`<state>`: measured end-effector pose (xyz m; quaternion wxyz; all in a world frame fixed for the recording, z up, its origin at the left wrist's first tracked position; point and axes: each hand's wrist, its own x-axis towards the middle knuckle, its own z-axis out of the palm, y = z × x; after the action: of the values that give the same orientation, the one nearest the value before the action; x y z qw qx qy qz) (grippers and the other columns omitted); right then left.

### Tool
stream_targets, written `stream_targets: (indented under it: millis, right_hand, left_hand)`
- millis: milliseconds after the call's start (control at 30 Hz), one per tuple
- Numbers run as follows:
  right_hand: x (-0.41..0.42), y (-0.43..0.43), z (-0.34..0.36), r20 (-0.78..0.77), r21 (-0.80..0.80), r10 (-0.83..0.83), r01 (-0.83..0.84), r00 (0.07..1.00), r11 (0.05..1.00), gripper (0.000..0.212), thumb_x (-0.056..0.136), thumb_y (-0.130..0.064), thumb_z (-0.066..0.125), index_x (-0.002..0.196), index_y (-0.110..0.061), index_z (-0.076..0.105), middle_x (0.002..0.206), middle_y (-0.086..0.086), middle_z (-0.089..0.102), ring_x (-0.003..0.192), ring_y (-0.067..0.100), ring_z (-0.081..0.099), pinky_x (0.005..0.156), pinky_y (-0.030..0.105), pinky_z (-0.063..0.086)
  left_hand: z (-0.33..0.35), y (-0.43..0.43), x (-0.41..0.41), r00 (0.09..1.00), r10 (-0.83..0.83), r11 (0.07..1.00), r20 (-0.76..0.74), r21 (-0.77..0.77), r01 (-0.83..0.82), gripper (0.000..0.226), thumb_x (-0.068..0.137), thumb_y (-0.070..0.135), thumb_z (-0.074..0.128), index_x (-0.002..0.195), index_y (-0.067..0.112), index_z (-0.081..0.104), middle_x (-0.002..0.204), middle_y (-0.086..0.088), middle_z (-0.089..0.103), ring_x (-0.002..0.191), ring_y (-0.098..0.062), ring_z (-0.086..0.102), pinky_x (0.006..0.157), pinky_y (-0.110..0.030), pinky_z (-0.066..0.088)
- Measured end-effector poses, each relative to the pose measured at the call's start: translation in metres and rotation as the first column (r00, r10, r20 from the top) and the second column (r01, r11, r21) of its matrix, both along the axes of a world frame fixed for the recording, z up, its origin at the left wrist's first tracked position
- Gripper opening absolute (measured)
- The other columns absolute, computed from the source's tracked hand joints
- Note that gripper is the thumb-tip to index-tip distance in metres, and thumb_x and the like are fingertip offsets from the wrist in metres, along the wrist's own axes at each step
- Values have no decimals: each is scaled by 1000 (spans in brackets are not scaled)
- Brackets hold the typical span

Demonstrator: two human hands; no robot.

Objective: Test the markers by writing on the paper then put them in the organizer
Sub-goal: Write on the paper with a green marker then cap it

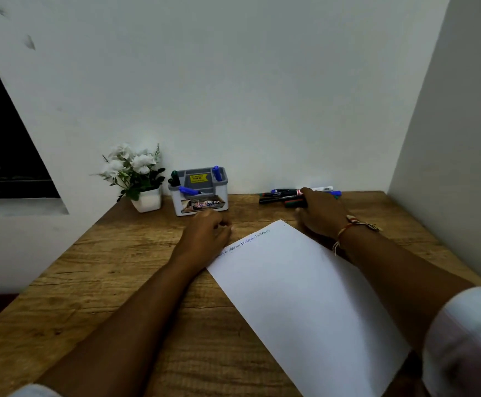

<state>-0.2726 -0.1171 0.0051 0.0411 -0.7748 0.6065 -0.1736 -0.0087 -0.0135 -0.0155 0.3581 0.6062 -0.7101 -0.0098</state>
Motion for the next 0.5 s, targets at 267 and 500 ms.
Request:
stream_targets:
  millis: [267,500]
  right_hand:
    - [-2,-9,-15,-110,-113,-16,3,994,994,41,100,-28,59,136,-9,57,133,20,59,125,40,51,101,45,43]
    - [-9,-10,-11,-154,-104,25,-42,988,994,27,100,-23,60,122,-15,73,125,16,61,122,38,52,99,40,44]
  left_hand:
    - [1,0,-3,1000,-10,1000,-16,10,10,15,92,29,66,103,19,71,96,9,56,93,-10,54,76,-29,44]
    - [3,2,-4,999,-20,999,-31,32,21,13,92,29,66,101,20,70,97,9,57,93,-11,55,78,-32,48]
